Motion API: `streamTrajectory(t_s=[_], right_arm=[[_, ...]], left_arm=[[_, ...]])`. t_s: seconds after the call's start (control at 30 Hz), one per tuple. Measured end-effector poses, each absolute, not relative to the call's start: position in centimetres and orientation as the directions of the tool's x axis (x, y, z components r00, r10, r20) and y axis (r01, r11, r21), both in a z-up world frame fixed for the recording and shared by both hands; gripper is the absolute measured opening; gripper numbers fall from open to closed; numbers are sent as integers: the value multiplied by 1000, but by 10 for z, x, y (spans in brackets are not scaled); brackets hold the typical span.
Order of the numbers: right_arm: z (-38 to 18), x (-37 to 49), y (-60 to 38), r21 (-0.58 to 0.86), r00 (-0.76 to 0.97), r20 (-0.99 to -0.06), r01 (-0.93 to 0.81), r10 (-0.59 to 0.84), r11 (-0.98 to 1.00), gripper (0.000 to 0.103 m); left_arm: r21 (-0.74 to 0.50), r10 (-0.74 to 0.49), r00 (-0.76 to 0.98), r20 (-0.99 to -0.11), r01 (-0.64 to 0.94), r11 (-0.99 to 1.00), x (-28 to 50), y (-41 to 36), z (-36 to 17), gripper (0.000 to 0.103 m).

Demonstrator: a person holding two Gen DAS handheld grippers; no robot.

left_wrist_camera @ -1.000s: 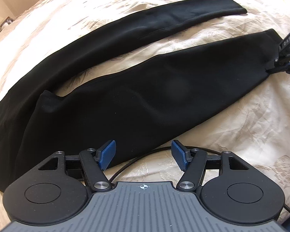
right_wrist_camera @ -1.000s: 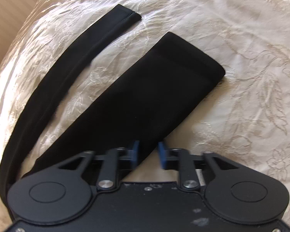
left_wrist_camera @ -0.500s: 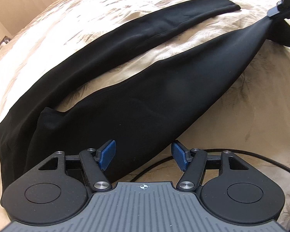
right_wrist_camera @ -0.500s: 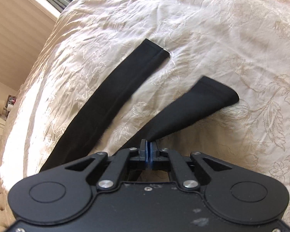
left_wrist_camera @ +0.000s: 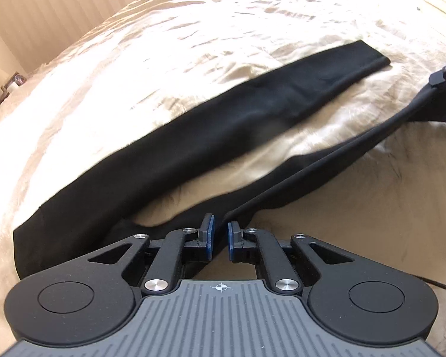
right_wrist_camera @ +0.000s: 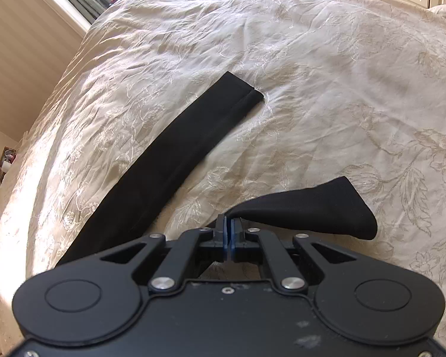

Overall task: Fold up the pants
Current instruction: 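Lift the cuffs with both tools and fold them over toward the waistband, then open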

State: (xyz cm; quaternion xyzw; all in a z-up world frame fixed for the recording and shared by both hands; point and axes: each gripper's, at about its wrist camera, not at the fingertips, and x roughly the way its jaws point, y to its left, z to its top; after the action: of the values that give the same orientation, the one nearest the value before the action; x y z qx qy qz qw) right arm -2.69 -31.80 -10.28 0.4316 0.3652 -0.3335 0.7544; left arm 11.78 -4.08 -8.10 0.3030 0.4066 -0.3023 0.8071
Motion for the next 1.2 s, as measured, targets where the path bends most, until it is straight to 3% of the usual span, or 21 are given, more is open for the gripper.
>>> streamTrajectory(t_s=[0.2,0.63,1.07,1.2], right_arm=[[-103,9,-338,405,521,-831,806,-194,431,4],[-136,113,-393,355,489,-852,802,-187,480,4],[-170,166,-414,311,456,-873,795,-176,520,5],[-166,165,-419,319,489,-847,782,-209,536,19]], left_arm=[[263,-238,499,-833,737,623,171,-68,-68,9],[247,-167,440,-882,734,632,263,-118,-101,10],[240,-107,402,-910,718,653,292,-138,-134,10],[245,-90,392,-916,720,649,294,-138,-143,10]])
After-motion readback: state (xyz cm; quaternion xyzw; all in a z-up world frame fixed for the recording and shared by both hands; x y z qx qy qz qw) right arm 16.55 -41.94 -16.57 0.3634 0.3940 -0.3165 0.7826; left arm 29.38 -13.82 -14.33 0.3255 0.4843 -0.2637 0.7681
